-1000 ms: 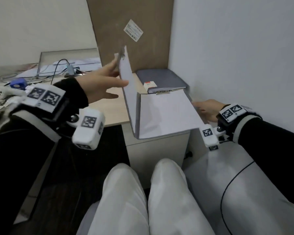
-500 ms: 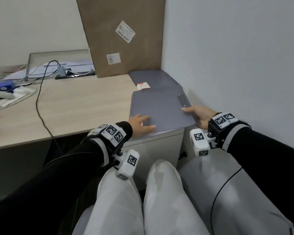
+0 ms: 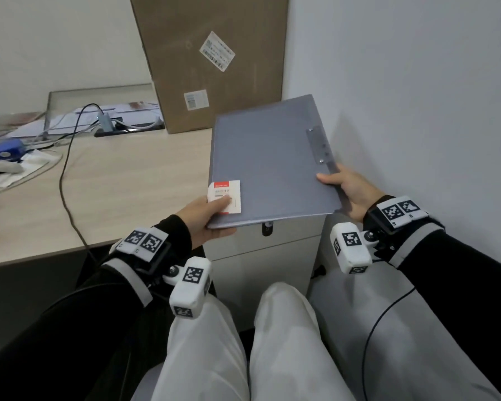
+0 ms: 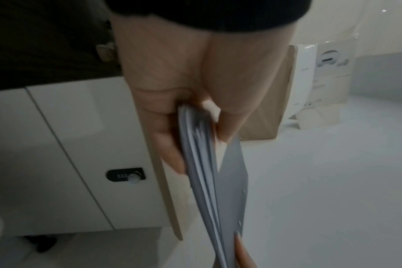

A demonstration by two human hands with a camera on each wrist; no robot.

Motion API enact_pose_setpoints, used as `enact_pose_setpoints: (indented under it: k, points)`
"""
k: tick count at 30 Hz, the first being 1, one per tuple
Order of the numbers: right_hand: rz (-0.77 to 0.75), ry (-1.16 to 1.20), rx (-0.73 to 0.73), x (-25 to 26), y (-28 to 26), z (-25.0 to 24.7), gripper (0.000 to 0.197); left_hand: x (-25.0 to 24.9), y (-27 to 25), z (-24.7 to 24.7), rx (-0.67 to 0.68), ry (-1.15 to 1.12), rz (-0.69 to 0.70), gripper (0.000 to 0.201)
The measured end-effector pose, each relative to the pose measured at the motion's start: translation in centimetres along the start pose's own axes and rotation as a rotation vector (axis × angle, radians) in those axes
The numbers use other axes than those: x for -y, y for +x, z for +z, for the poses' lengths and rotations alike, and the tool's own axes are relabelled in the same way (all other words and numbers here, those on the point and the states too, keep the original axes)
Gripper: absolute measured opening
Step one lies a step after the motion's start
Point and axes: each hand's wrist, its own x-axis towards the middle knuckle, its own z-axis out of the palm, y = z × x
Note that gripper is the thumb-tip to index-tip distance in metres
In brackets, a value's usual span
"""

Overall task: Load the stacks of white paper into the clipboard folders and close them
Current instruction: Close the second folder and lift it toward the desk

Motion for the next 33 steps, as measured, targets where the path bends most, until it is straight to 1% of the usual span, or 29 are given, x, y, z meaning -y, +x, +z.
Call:
enact_pose_setpoints:
  k: [2,4,7,9,11,14,16,19,20,21,24,25,26,27,29,31,32,33]
  points:
    - [0.026,0.006,-0.031,1.0,1.2,0.7,0.029,-1.2,0.8,0.3,-0.056,-0.046,0.095,0.012]
    - [0.063,0.070,-0.062,1.7,2.9,1.3,0.026,-2.6,2.5,0.3,-0.121,-0.102,0.135,0.013]
    - [0.026,0.290,-0.036,2.5,5.3,2.0,0.019,-3.9,5.9,0.5,-0.166,-0.179,0.159,0.016]
    - [-0.010,0.452,-0.046,2.5,7.2,2.0,0.020,-4.6,8.7,0.8,-0.188,-0.236,0.164,0.016]
    - [-0.010,0.535,-0.075,2.1,9.4,1.5,0.024,-5.3,11.6,1.2,-0.206,-0.274,0.149,0.011]
    - [0.046,0.500,-0.151,1.9,12.6,0.9,0.012,-6.4,16.2,1.9,-0.233,-0.290,0.126,0.014]
    - [0.067,0.480,-0.187,1.9,14.6,0.6,0.010,-6.8,18.9,2.5,-0.245,-0.283,0.101,0.013]
    - [0.082,0.407,-0.237,1.4,17.7,0.1,0.014,-6.7,22.3,3.2,-0.242,-0.256,0.034,0.015]
    - [0.090,0.361,-0.256,1.0,18.8,-0.2,0.014,-6.7,23.4,3.4,-0.252,-0.215,0.019,0.018]
    - [0.098,0.305,-0.272,0.7,19.7,-0.4,0.013,-6.6,24.5,3.5,-0.273,-0.086,0.011,0.024]
    - [0.164,0.114,-0.312,0.0,21.8,-1.0,0.013,-6.7,27.4,3.1,-0.358,0.601,-0.009,0.053]
    - [0.186,0.074,-0.325,0.0,22.3,-1.1,0.013,-6.8,28.2,2.8,-0.376,0.741,-0.052,0.061]
    - [0.205,0.046,-0.337,0.1,22.8,-1.2,0.012,-7.0,28.7,2.7,-0.392,0.823,-0.083,0.067]
    - [0.212,0.025,-0.344,0.2,23.2,-1.2,0.011,-7.1,29.1,2.7,-0.392,0.867,-0.099,0.069]
    - [0.218,-0.004,-0.361,0.4,24.2,-0.9,0.017,-7.7,29.9,2.8,-0.362,0.884,-0.096,0.066]
    - [0.216,-0.027,-0.373,0.7,25.0,-0.3,0.019,-8.1,30.4,3.0,-0.336,0.783,-0.072,0.062]
    - [0.216,-0.027,-0.381,0.9,25.1,0.2,0.020,-8.3,30.7,3.2,-0.347,0.752,-0.065,0.060]
    - [0.226,-0.043,-0.398,1.1,25.1,0.6,0.027,-8.5,30.7,3.3,-0.351,0.751,-0.067,0.058]
